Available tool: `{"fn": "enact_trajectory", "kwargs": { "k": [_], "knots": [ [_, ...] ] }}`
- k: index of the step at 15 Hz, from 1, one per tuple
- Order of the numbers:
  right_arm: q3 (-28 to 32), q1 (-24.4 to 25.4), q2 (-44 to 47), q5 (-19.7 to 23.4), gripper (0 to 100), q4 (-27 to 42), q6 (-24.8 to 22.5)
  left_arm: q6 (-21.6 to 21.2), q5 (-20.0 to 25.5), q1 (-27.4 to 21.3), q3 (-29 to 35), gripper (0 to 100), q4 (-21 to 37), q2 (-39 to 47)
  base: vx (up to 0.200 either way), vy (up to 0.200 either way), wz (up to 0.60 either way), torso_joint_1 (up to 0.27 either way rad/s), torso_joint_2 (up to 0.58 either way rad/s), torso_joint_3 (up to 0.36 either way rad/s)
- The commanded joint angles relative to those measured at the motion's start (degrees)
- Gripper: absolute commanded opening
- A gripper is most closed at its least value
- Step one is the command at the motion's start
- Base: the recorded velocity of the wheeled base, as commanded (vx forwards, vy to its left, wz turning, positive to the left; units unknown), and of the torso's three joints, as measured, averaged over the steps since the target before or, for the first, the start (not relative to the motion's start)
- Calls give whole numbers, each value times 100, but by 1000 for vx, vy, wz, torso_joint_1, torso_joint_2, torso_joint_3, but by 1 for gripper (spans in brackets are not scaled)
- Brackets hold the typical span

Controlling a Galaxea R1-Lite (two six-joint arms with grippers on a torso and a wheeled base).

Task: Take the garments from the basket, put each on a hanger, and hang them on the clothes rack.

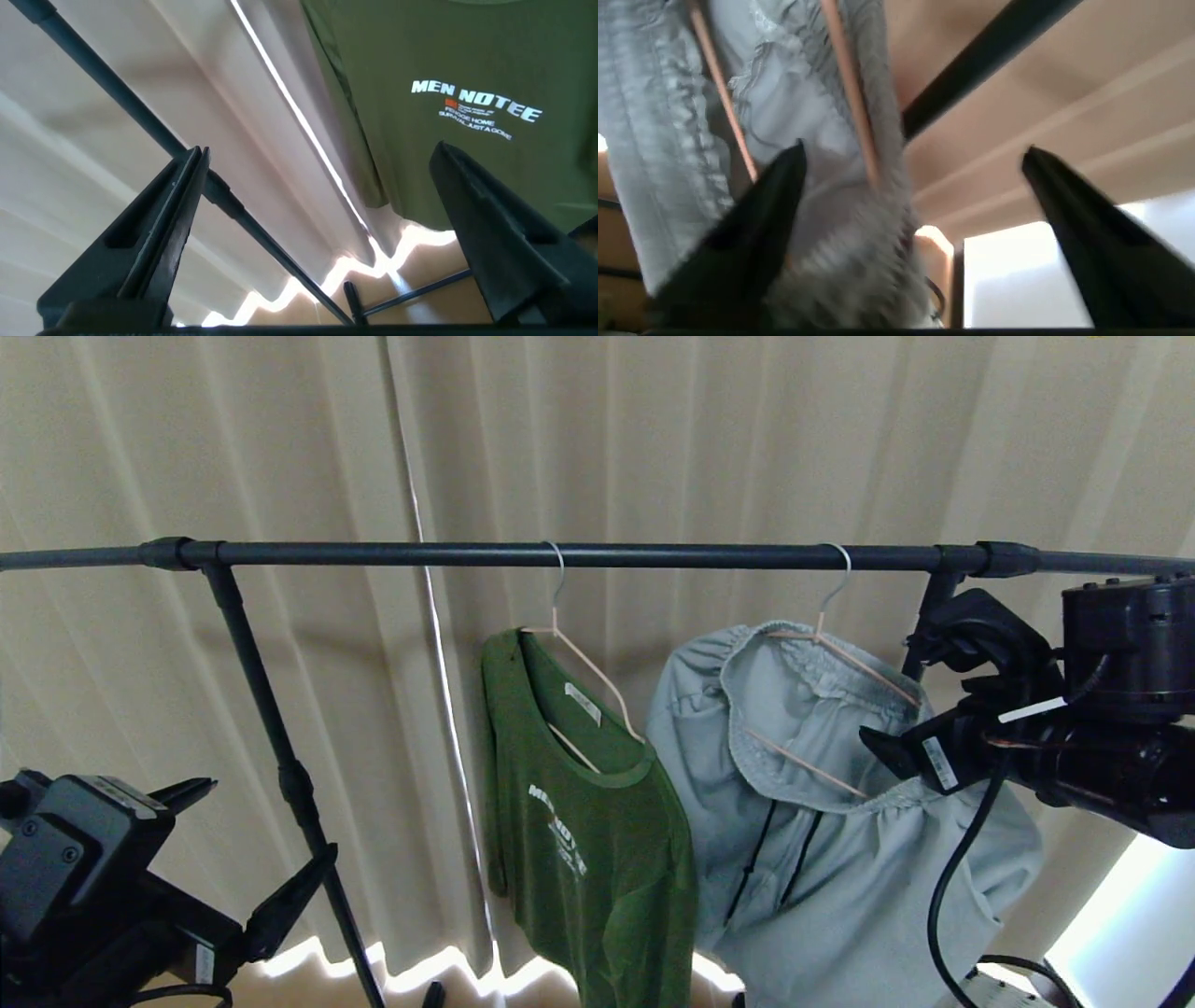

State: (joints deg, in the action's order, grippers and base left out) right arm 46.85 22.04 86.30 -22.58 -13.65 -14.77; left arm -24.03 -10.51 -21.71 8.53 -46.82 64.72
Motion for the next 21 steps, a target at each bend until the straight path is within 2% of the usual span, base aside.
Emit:
{"fn": "enact_trajectory", "kwargs": {
  "k": [1, 3, 4, 5, 6, 8, 13, 15, 18, 21],
  "knots": [
    [-475, 28, -359, 333, 100, -357, -8, -5, -4, 0, -1, 100, -2, -12, 0, 0, 0, 0, 0, 0],
    [-958, 11, -526, 939, 100, -1175, -8, 3, -13, 9, -10, 100, -2, -65, 0, 0, 0, 0, 0, 0],
    [-1125, 2, -570, 1089, 100, -1474, -8, 3, -13, 9, -1, 100, -2, -91, 0, 0, 0, 0, 0, 0],
    [-1125, 2, -570, 1089, 100, -1474, -8, 3, -13, 9, -1, 100, -2, -91, 0, 0, 0, 0, 0, 0],
    [-1371, -33, -579, 1388, 100, -2010, 1, 12, -13, 9, -10, 100, -2, -109, 0, 0, 0, 0, 0, 0],
    [-1521, -68, -597, 1519, 100, -2440, 1, 30, -21, 9, -10, 100, -2, -109, 0, 0, 0, 0, 0, 0],
    [-1565, -86, -922, 1528, 100, -3135, 27, 39, -21, 44, -1, 100, 15, -337, 0, 0, 0, 0, 0, 0],
    [-1653, -86, -1221, 1528, 100, -3126, 326, 39, -39, 53, -71, 100, 24, -346, 0, 0, 0, 0, 0, 0],
    [-1881, -86, -1748, 1528, 100, -3099, 396, 30, -57, 115, -221, 100, 24, -504, 0, 0, 0, 0, 0, 0],
    [-2198, -86, -2354, 1519, 100, -3047, 396, 47, -57, 721, -634, 100, 24, -627, 0, 0, 0, 0, 0, 0]
  ]
}}
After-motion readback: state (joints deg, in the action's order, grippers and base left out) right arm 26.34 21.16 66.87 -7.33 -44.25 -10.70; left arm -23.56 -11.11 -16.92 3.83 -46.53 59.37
